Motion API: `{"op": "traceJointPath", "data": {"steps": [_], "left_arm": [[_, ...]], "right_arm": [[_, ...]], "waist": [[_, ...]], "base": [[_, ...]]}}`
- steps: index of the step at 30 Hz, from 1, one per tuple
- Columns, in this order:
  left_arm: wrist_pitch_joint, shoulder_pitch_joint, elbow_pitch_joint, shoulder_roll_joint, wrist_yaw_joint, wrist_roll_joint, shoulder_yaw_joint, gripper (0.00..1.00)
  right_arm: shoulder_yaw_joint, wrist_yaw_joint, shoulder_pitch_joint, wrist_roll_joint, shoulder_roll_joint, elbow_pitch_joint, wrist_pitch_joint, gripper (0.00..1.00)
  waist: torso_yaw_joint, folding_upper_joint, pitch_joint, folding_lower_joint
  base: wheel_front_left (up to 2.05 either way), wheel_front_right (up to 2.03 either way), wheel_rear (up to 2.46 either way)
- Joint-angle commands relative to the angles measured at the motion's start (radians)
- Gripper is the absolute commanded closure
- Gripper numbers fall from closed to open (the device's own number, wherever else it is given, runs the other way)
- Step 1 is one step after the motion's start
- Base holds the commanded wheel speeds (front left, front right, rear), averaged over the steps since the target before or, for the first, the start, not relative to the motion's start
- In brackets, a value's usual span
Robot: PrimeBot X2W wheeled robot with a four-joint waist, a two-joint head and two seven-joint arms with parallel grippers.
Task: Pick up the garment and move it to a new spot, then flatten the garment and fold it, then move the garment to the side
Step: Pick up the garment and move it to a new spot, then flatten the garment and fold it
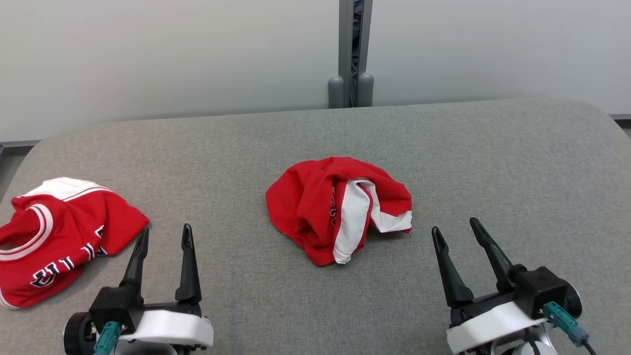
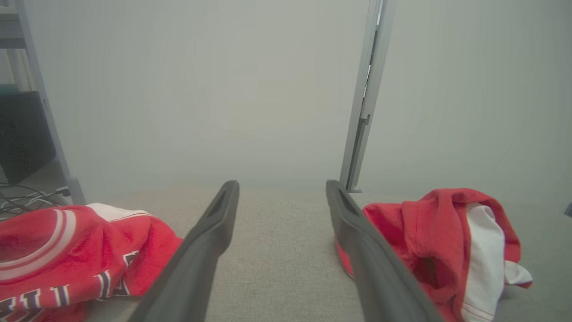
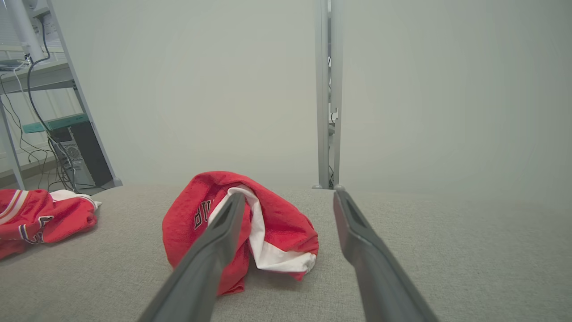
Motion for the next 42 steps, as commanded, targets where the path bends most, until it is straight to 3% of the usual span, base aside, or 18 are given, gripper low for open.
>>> {"op": "traceJointPath", "data": {"steps": [1, 8, 14, 42], "left_arm": [[-0.003, 0.025, -0.016, 0.003, 0.006, 0.002, 0.005, 0.00], [-0.003, 0.074, -0.040, 0.003, 0.006, -0.009, 0.019, 0.00], [-0.003, 0.100, -0.021, 0.003, -0.029, 0.002, 0.023, 0.00], [-0.003, 0.093, -0.007, 0.003, -0.022, 0.058, -0.009, 0.00]], "right_arm": [[-0.010, 0.002, 0.015, -0.001, -0.006, 0.000, -0.002, 0.00], [-0.028, 0.002, 0.039, 0.003, -0.005, 0.010, -0.002, 0.00], [-0.029, 0.002, 0.042, 0.019, -0.005, 0.019, -0.002, 0.00], [-0.040, 0.002, 0.035, 0.009, -0.005, 0.035, -0.002, 0.00]], "waist": [[0.018, 0.0000, -0.016, 0.0000], [0.051, 0.0000, -0.030, 0.0000], [0.065, 0.0000, -0.032, 0.0000], [0.066, 0.0000, -0.028, 0.0000]], "base": [[0.00, 0.00, 0.00], [0.00, 0.00, 0.00], [0.00, 0.00, 0.00], [0.00, 0.00, 0.00]]}}
